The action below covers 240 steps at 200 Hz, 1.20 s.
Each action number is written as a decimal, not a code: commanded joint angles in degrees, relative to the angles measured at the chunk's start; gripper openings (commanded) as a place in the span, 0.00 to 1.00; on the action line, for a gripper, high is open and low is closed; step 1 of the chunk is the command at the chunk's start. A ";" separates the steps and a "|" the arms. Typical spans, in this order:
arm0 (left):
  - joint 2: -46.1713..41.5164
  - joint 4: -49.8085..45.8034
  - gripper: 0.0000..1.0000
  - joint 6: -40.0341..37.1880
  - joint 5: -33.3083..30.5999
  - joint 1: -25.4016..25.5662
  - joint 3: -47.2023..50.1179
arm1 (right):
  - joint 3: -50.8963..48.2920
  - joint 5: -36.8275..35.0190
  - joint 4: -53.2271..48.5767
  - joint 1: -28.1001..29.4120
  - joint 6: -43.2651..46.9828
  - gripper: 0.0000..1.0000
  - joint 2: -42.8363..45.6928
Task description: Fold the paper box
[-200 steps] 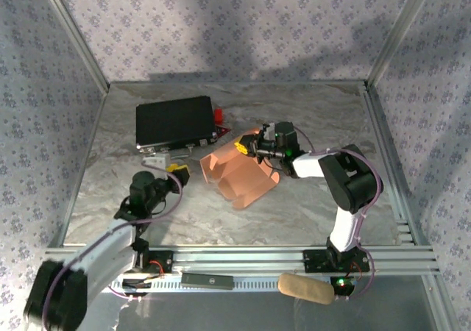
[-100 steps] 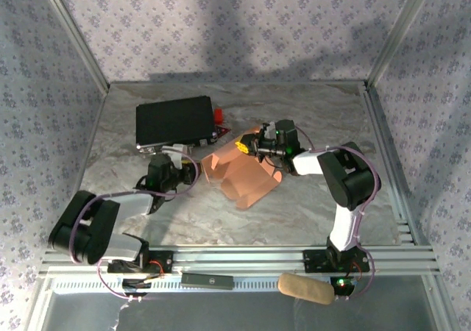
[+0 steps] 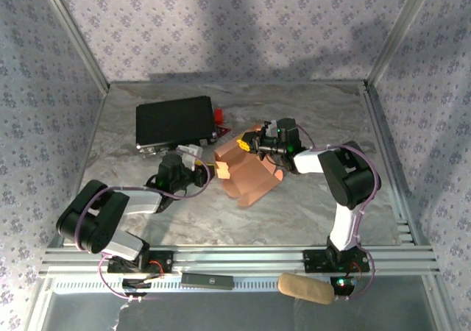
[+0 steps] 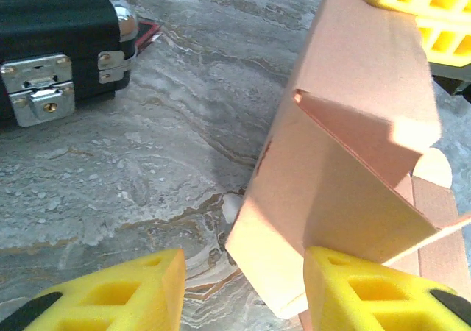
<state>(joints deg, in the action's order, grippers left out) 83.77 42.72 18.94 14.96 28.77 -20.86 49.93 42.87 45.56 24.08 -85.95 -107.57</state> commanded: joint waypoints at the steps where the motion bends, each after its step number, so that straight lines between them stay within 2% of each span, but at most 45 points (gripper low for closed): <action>1: 1.17 2.91 0.46 -1.35 -0.70 0.91 -0.92 | 1.31 0.96 0.76 0.20 0.46 0.00 -1.28; 81: 5.30 8.90 0.47 -2.63 -2.21 5.11 -1.13 | 1.70 1.25 0.75 -0.08 0.46 0.00 -1.46; 166: 8.26 11.05 0.49 -2.32 -3.79 6.66 -2.68 | 1.32 1.25 0.82 -0.08 0.45 0.00 -1.33; 240: 11.19 14.53 0.56 -1.62 -9.59 9.33 -3.39 | 0.97 0.98 1.10 -0.08 0.18 0.00 -1.50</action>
<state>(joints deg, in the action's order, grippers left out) 93.51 53.21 17.41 8.21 37.06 -22.74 50.11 42.83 45.65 24.01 -85.95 -108.07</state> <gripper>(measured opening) 0.554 0.051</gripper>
